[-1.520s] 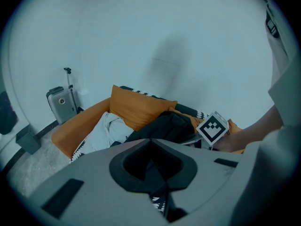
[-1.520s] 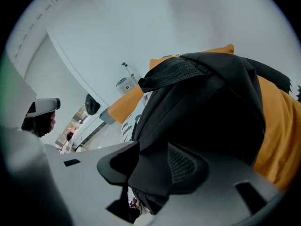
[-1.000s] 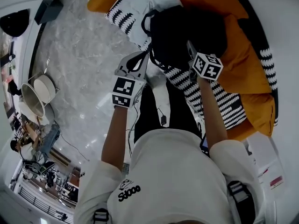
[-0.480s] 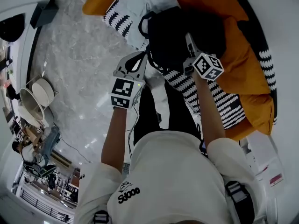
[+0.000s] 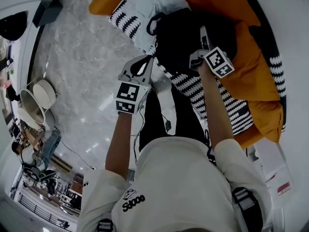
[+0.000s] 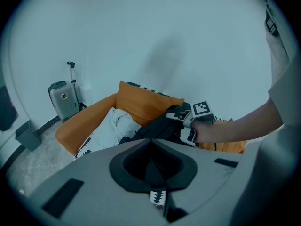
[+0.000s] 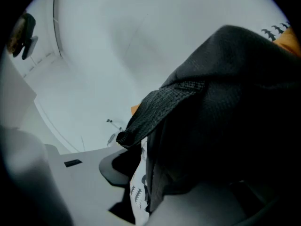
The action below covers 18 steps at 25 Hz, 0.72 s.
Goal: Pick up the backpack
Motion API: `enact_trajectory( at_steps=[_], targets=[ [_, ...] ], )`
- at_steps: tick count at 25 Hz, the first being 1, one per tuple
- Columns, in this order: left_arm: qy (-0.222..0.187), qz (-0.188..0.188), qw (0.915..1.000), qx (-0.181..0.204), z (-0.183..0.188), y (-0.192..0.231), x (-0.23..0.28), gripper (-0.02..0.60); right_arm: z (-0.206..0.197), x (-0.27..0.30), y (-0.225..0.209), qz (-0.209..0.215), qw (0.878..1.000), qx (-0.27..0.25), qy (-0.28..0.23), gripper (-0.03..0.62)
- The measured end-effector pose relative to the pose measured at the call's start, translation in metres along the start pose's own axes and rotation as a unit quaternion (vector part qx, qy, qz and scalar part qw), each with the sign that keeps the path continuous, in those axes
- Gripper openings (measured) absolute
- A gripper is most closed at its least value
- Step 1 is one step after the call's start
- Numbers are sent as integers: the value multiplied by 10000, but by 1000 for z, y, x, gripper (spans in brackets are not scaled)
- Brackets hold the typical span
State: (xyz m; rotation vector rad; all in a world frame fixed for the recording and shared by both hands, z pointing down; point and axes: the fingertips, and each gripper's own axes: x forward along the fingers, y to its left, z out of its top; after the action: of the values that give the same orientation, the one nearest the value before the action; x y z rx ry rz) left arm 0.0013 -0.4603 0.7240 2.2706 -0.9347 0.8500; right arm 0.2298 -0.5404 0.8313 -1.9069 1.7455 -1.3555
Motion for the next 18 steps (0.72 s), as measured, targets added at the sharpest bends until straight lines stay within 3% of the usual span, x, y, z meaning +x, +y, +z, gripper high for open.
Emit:
enact_trajectory(
  at_steps=[1,4,11,18],
  targets=[
    [-7,8,10000,-2,-2,1,-1,23,-1,2,-3,-118,9999,-29,18,129],
    [-60,41,10000,-8,-5,1,-8,23,0,0,-5,-213,9997,-151,26,82],
    [-186,167,9997,-58,-10,10,-43,23,-1,-19,19,-157,9989,-430,124,55],
    [-373,164,9992,10,-2,9,-79,23,-9,-53,56,32,9899,-1348,438,51]
  ],
)
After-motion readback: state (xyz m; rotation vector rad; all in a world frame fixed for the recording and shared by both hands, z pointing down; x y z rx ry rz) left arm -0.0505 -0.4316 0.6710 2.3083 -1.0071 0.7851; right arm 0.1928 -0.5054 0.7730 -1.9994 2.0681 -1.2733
